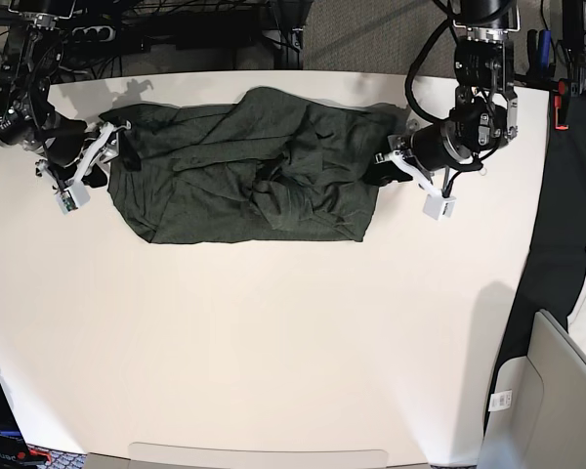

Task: Fold the T-shirt properly
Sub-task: 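Pull the folded shirt toward the arms with both grippers and flatten it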

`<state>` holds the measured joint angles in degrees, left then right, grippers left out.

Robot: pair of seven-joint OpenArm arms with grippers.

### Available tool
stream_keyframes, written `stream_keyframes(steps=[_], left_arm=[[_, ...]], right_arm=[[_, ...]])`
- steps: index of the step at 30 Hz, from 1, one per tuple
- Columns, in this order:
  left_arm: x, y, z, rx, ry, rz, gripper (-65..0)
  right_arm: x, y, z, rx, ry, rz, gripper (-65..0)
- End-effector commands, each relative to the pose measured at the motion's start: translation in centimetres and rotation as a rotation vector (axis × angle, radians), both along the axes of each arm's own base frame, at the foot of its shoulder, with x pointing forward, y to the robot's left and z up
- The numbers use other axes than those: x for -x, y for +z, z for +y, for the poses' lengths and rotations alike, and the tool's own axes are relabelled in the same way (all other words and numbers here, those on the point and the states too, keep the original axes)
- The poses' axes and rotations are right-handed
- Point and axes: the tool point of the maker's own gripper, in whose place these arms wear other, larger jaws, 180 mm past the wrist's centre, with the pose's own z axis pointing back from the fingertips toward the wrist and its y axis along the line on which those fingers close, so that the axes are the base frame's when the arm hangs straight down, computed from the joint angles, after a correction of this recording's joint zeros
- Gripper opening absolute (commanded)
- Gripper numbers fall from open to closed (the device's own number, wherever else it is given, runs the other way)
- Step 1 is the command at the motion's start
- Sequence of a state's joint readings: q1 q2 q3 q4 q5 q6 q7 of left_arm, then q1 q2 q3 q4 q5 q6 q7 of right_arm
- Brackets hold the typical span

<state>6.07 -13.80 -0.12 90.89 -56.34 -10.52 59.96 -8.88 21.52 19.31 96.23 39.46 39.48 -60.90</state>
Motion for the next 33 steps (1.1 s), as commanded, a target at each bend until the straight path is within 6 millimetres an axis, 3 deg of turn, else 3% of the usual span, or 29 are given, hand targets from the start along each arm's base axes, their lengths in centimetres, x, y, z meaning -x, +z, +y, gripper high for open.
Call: stream_keyframes(steps=[1,12,21,33], left_arm=[[-0.8,1.2,0.0,0.013,-0.002,-0.044,-64.7],[-0.8,1.1,-0.1,0.016,-0.001,-0.041,-64.7],[-0.8,1.1,-0.2,0.018,0.000,-0.040,-64.6],[-0.8,1.1,-0.2,0.018,0.000,-0.040,-64.6]], right_arm=[[-0.8,0.9,-0.2,-0.016,0.000,-0.039,-23.0],[0.7,-2.5,-1.7,-0.257,-0.180,0.061,-23.0],[0.8,-3.4,1.4,-0.316,-0.160,0.110,-23.1],[0.4,-3.0,5.0,-0.365,-0.114,0.115,-23.1]])
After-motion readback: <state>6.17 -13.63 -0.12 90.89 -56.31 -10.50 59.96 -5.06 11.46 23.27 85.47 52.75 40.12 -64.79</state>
